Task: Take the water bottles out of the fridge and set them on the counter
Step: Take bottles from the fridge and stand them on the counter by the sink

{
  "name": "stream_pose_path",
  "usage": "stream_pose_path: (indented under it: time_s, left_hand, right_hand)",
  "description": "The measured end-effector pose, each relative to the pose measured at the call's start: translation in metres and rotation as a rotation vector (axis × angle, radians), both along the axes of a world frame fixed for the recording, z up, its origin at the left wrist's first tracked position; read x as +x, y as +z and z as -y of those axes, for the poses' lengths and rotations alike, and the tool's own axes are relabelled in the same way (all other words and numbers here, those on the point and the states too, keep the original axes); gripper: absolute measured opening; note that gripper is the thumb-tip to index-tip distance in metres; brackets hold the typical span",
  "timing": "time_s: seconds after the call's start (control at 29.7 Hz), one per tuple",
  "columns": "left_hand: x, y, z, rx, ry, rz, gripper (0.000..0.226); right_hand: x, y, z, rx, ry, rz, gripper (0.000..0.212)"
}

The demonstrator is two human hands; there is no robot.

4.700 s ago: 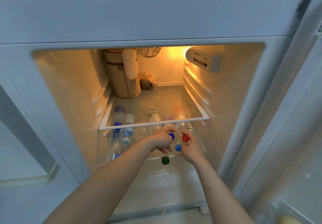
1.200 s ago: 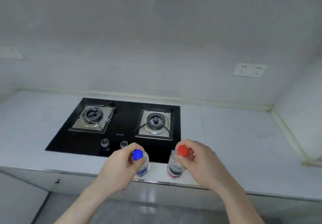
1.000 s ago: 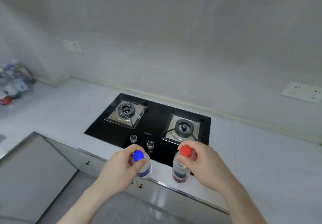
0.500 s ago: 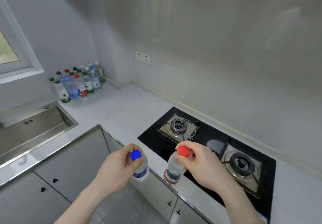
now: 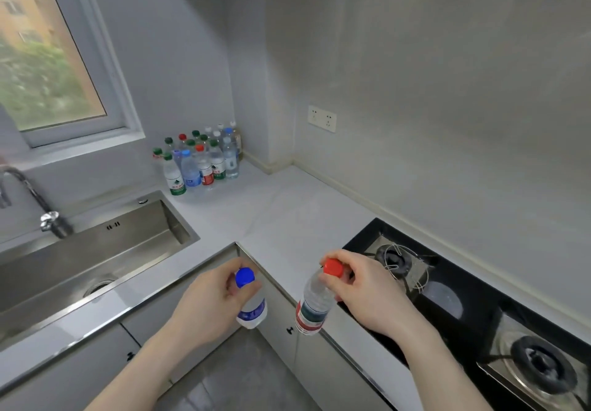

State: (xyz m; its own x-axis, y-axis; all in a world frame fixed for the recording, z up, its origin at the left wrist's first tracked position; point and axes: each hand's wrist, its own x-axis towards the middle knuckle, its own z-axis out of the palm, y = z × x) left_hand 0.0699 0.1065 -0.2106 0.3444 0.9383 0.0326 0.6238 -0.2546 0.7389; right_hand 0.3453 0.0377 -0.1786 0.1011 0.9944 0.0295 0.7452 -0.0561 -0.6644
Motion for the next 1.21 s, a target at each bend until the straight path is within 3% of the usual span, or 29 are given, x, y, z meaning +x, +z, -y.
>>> stream_pose_path:
  time_s: [0.13,0.4,0.88,1.21]
  left_hand:
    - [-0.009,-0.001,-0.029,-0.028,0.043,0.018,0.021]
    - [-0.016,-0.011,-0.115,-0.052,0.151,-0.041,0.008]
    - [-0.024,-0.016,-0.278,-0.066,0.331,-0.112,0.006]
    - [-0.051,-0.031,-0.384,-0.125,0.310,-0.192,0.008]
  right_hand:
    - [-0.006,-0.004,-0.043,-0.012,0.034,-0.006,0.016]
    - [-0.006,-0.024,-0.150,-0.049,0.122,-0.027,0.017]
    - [0.009,-0.028,-0.360,-0.062,0.236,-0.018,0.018]
    - [-0.007,-0.043,-0.468,-0.083,0.196,-0.027,0.019]
